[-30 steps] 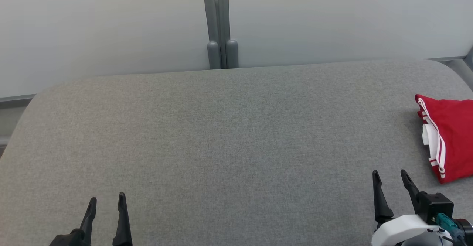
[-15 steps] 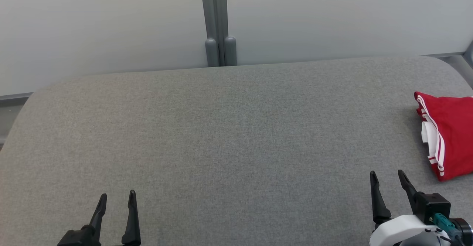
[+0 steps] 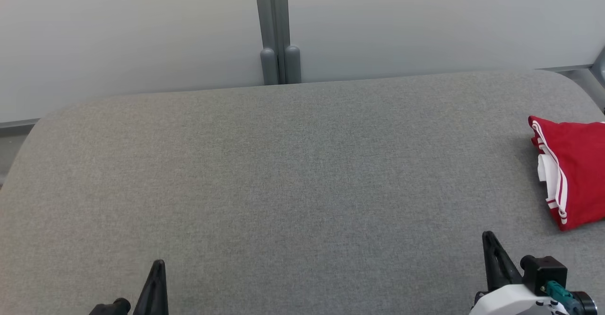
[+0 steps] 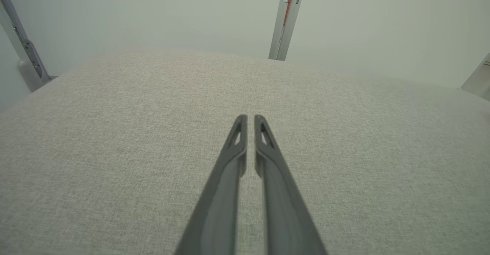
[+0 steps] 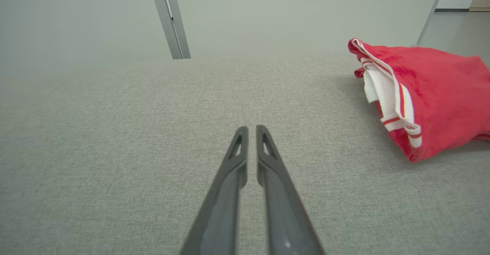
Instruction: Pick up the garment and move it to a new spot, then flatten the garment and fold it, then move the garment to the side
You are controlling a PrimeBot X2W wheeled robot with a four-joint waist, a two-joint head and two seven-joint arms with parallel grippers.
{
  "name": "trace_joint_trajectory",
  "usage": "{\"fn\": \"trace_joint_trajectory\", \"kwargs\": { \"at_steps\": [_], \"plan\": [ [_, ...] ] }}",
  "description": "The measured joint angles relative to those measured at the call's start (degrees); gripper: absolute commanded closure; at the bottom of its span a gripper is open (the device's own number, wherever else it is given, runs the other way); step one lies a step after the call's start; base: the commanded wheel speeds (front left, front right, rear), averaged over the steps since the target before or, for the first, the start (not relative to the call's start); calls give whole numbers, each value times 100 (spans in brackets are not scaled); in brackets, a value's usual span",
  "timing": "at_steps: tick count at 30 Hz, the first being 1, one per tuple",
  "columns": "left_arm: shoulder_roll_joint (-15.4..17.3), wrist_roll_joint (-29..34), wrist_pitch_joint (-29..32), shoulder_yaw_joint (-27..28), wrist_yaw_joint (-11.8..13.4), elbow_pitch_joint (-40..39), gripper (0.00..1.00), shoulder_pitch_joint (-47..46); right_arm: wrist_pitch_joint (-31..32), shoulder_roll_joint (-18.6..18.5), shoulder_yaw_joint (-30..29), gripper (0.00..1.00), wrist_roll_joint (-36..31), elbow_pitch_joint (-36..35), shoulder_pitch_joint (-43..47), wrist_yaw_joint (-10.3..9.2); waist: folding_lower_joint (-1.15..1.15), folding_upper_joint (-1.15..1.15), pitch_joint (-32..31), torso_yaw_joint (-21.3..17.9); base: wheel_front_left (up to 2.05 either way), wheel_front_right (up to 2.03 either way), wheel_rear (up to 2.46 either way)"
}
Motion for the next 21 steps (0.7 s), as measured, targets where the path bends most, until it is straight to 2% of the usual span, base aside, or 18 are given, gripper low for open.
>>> {"fn": "trace_joint_trajectory", "kwargs": {
  "at_steps": [3,21],
  "plan": [
    [-11,-78,35,-16,1,108,100,4,56,20,-9,100,69,120,55,0,0,0,2,-1,0,0,0],
    [5,-1928,461,51,1,107,100,-185,532,15,-52,100,2082,10,-62,0,0,0,36,0,0,0,0]
  ]
}}
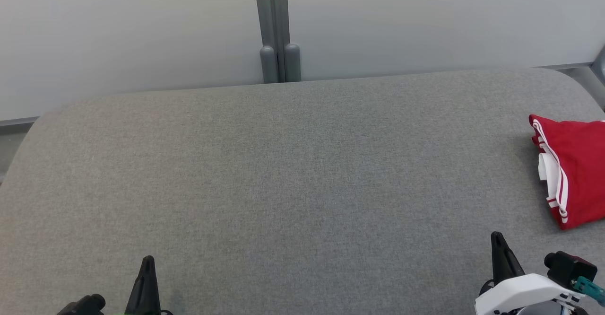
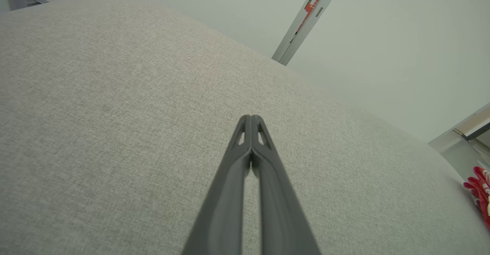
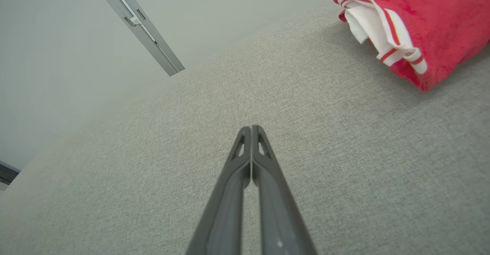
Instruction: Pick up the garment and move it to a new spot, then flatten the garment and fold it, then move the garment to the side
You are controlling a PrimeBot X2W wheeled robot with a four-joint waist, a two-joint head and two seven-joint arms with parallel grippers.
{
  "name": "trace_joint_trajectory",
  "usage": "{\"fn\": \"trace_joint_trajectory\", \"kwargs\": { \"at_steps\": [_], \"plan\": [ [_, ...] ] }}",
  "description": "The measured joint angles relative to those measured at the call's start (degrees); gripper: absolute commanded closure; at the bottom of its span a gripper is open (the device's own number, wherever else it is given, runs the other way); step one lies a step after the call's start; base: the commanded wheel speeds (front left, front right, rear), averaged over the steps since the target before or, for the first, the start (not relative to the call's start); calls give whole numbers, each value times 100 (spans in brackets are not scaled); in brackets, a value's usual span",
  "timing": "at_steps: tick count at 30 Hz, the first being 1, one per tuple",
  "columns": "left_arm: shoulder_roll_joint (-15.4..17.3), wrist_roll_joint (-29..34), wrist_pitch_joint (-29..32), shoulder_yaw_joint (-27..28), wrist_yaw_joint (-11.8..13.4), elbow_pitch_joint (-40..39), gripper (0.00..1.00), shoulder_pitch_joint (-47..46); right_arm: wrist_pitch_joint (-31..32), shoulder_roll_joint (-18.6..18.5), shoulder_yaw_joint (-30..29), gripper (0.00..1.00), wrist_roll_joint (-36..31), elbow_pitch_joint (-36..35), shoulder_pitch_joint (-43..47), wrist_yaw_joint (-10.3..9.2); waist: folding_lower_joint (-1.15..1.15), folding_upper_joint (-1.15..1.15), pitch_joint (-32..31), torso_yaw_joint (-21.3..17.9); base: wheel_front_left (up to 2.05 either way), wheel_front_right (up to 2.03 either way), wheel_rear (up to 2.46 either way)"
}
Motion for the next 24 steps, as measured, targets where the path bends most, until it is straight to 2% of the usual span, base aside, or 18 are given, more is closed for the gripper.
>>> {"fn": "trace_joint_trajectory", "kwargs": {
  "at_steps": [24],
  "plan": [
    [35,-1911,497,124,0,-30,100,-367,510,-18,-47,100,2118,-153,-236,-1,0,0,44,0,0,0,0]
  ]
}}
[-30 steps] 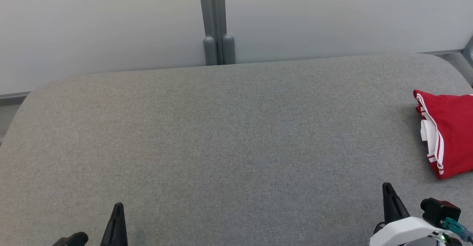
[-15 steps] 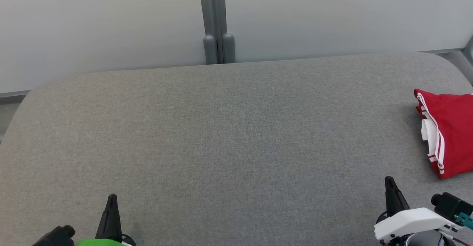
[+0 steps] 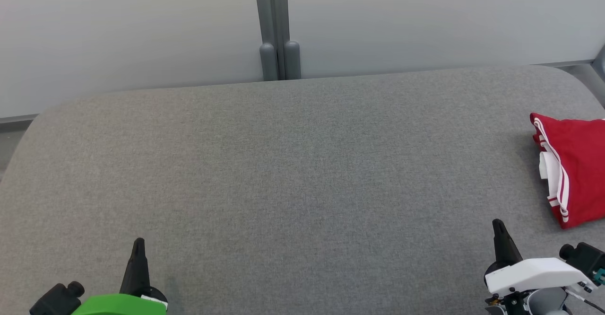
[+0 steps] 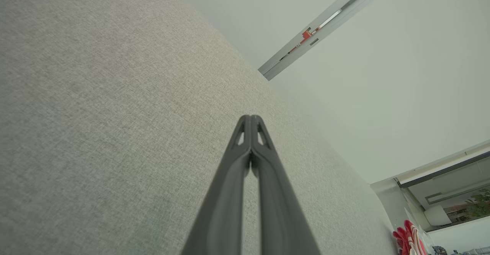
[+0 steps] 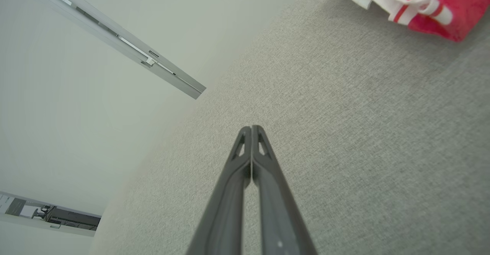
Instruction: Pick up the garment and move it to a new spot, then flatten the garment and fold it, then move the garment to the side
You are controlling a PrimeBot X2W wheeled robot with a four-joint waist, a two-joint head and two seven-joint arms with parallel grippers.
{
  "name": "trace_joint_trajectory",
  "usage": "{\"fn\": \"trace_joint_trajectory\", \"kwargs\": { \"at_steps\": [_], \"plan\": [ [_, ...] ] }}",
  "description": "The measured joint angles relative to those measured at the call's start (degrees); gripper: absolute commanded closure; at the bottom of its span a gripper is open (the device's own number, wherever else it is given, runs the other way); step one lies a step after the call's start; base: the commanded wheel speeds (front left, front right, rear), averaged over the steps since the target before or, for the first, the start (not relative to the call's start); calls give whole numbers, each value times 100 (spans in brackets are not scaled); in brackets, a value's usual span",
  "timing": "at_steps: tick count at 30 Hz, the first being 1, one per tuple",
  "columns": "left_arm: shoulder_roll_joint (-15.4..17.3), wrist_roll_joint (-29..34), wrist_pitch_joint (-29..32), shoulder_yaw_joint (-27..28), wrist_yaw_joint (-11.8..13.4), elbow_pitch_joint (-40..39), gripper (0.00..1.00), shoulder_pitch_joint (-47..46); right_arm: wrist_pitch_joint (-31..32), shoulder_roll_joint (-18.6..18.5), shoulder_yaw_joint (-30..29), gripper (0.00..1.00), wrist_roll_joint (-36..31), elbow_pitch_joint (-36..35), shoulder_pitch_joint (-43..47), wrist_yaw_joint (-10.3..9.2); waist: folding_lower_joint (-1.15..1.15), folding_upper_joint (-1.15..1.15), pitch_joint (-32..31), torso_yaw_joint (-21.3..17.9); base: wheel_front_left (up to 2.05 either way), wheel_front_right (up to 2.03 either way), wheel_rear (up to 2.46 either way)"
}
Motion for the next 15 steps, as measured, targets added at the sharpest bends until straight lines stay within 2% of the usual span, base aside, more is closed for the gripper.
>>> {"fn": "trace_joint_trajectory", "kwargs": {
  "at_steps": [15],
  "plan": [
    [14,-971,254,77,0,-21,100,-205,253,-10,-31,100,1074,-85,-121,-1,0,0,27,0,0,0,0]
  ]
}}
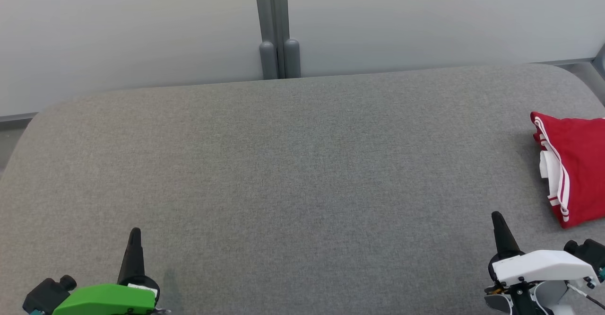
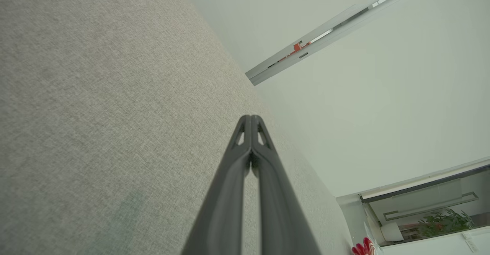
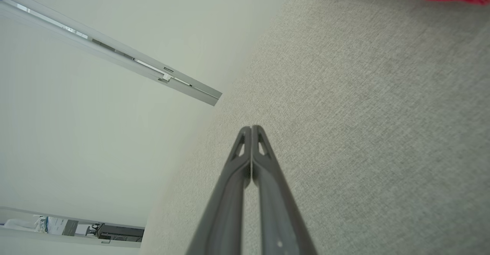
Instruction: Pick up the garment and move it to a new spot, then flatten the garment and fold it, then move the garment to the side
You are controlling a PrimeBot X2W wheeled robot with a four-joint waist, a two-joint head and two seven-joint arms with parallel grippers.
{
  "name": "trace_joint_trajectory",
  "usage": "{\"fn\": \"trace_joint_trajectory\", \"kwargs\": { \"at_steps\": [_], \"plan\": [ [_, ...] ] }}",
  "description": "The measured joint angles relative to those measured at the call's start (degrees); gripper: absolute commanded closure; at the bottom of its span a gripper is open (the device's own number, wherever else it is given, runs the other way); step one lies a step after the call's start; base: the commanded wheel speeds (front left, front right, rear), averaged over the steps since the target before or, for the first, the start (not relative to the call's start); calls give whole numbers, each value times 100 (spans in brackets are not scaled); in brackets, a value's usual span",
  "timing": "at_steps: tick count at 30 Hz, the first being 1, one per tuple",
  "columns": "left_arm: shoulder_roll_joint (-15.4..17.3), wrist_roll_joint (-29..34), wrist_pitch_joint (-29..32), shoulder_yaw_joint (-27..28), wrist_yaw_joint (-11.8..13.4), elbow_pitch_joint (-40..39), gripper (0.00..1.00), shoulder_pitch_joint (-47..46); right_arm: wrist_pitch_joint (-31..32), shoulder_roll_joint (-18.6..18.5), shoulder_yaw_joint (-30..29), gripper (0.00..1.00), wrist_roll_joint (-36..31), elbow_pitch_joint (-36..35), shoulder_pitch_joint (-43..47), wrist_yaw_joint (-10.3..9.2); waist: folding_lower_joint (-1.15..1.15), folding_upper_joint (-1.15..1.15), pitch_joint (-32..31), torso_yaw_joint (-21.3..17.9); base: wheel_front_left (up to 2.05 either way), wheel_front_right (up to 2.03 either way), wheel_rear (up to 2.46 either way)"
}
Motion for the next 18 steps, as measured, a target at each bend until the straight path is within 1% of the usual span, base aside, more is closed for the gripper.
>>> {"fn": "trace_joint_trajectory", "kwargs": {
  "at_steps": [18],
  "plan": [
    [8,-1013,285,90,0,-19,100,-192,278,-11,-34,100,1118,-80,-138,-1,0,0,33,0,0,0,0]
  ]
}}
